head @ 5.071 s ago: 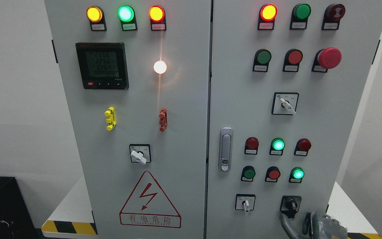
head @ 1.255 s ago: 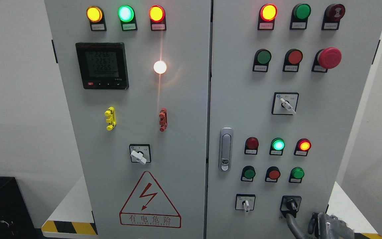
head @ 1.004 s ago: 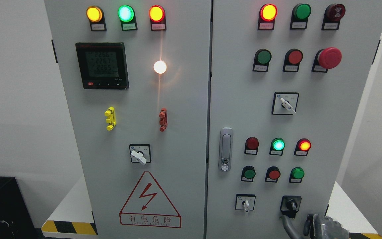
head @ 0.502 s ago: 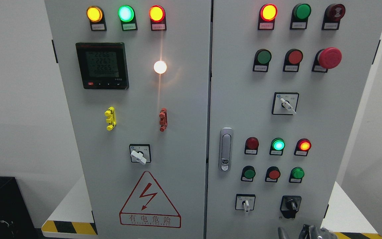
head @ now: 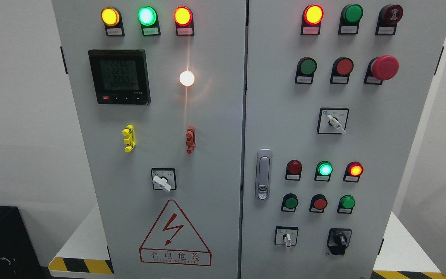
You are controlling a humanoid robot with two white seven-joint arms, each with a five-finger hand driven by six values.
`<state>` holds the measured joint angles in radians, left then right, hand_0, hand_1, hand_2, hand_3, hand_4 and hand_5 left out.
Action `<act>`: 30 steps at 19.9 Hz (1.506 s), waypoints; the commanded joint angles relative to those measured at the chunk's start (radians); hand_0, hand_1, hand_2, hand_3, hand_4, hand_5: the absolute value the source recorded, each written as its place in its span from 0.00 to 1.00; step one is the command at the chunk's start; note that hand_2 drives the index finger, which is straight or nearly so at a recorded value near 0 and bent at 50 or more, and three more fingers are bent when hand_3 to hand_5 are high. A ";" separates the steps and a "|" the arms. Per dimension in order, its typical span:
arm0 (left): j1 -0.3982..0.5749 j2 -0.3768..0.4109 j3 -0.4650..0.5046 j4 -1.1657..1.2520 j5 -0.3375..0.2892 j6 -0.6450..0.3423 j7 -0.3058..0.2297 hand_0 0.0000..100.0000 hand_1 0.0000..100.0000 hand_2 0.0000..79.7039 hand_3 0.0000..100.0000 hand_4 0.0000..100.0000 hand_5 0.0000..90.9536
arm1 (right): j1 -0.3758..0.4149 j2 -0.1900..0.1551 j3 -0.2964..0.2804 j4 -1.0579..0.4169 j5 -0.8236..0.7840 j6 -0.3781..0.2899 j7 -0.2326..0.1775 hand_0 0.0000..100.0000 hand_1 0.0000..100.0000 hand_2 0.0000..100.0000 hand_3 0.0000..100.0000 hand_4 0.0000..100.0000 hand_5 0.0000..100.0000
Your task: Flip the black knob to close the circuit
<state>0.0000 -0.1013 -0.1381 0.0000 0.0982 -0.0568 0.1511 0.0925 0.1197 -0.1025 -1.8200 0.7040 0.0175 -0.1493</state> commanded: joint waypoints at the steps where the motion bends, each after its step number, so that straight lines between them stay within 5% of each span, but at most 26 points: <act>1: 0.023 0.000 0.000 -0.029 0.000 0.000 -0.001 0.12 0.56 0.00 0.00 0.00 0.00 | 0.088 0.003 0.033 -0.090 -0.283 -0.080 -0.019 0.00 0.04 0.44 0.74 0.69 0.62; 12: 0.023 0.000 0.000 -0.029 0.000 0.000 -0.001 0.12 0.56 0.00 0.00 0.00 0.00 | 0.161 0.000 0.050 -0.093 -0.731 -0.177 0.002 0.00 0.03 0.20 0.37 0.34 0.22; 19: 0.023 0.000 0.000 -0.029 0.000 0.000 -0.001 0.12 0.56 0.00 0.00 0.00 0.00 | 0.174 0.000 0.055 -0.090 -0.770 -0.241 0.051 0.00 0.03 0.12 0.25 0.21 0.08; 23: 0.023 0.000 0.000 -0.029 0.000 0.000 -0.001 0.12 0.56 0.00 0.00 0.00 0.00 | 0.196 -0.002 0.058 -0.093 -0.770 -0.275 0.092 0.00 0.04 0.10 0.23 0.20 0.06; 30: 0.023 0.000 0.000 -0.029 0.000 0.000 -0.001 0.12 0.56 0.00 0.00 0.00 0.00 | 0.234 -0.002 0.075 -0.096 -0.794 -0.314 0.241 0.00 0.00 0.00 0.10 0.06 0.00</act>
